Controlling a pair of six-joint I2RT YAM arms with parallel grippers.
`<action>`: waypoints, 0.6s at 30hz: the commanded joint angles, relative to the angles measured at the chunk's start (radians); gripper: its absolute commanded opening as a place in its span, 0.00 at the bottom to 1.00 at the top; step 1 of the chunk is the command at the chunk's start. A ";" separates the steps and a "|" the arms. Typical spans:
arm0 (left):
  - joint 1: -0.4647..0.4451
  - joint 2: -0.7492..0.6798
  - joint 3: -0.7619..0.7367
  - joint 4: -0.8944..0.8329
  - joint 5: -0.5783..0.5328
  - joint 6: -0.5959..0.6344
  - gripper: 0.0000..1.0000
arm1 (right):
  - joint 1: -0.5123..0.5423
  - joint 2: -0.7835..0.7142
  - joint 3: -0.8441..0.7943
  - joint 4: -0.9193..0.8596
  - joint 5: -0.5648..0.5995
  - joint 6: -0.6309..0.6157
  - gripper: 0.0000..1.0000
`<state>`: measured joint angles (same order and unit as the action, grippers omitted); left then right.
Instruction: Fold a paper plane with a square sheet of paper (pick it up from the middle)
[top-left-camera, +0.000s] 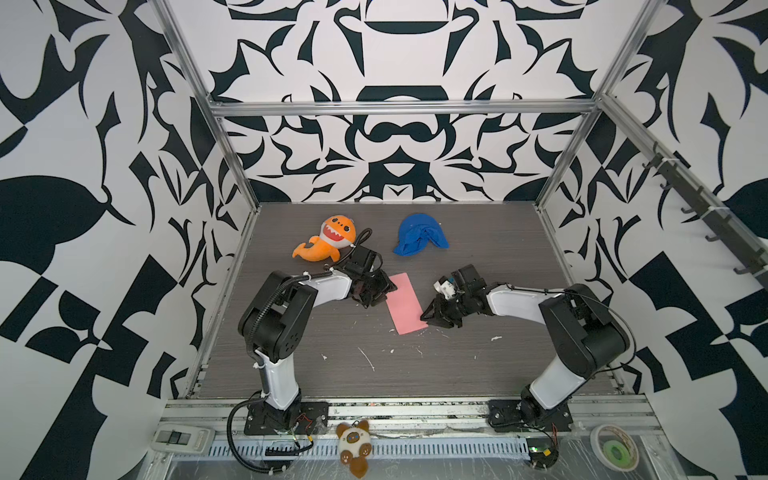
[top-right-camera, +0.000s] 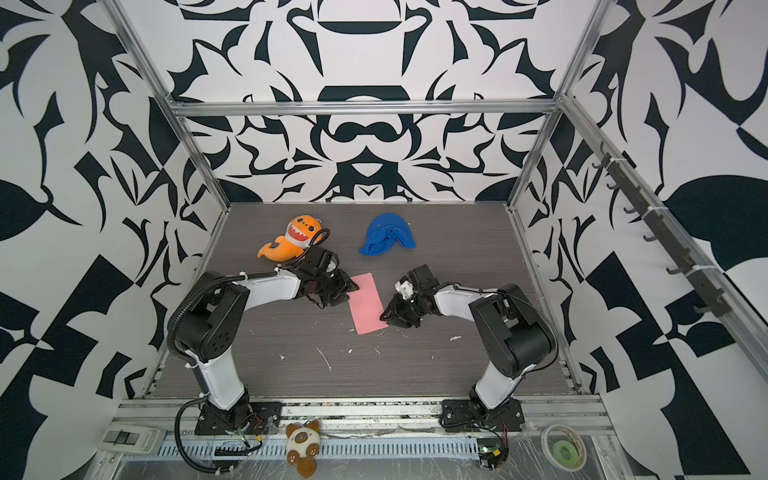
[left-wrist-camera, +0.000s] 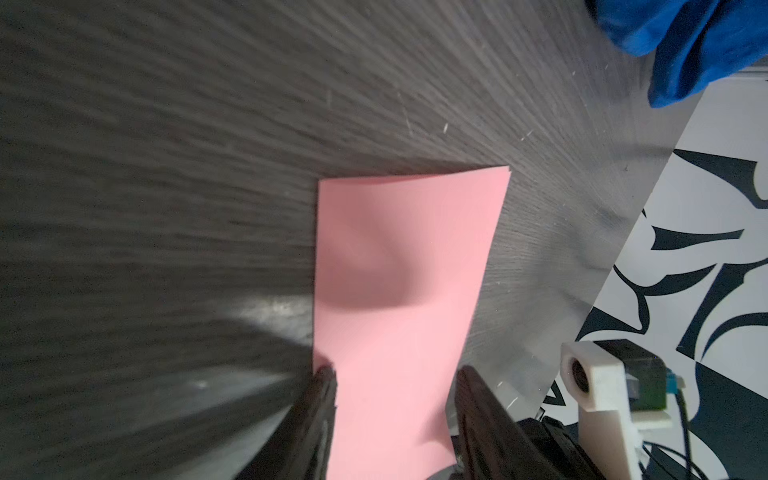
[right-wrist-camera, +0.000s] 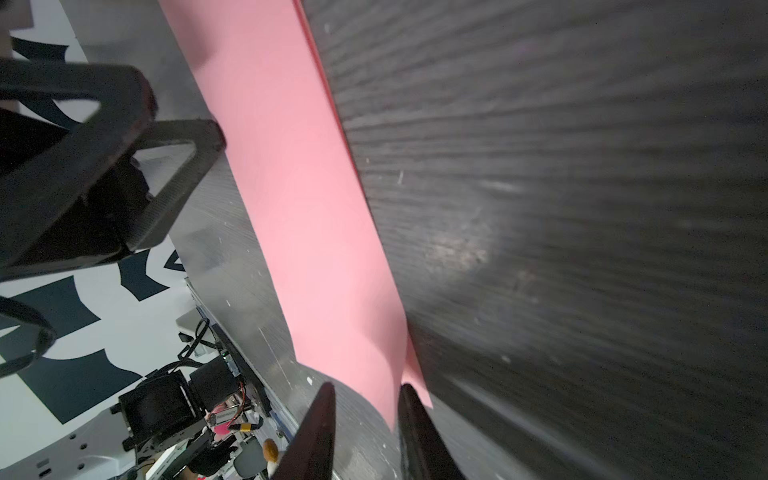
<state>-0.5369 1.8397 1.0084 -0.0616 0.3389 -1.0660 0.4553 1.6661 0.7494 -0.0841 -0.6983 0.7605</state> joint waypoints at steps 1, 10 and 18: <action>0.003 0.018 0.004 0.007 0.011 -0.006 0.51 | 0.006 -0.004 0.001 0.039 -0.021 0.025 0.26; 0.002 0.019 0.002 0.010 0.017 -0.006 0.50 | 0.006 -0.002 0.008 0.031 -0.005 0.053 0.10; 0.003 0.012 0.002 0.035 0.051 0.008 0.46 | 0.025 0.036 0.075 -0.098 0.047 -0.006 0.05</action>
<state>-0.5369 1.8435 1.0084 -0.0410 0.3660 -1.0637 0.4671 1.6928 0.7742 -0.1116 -0.6823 0.7990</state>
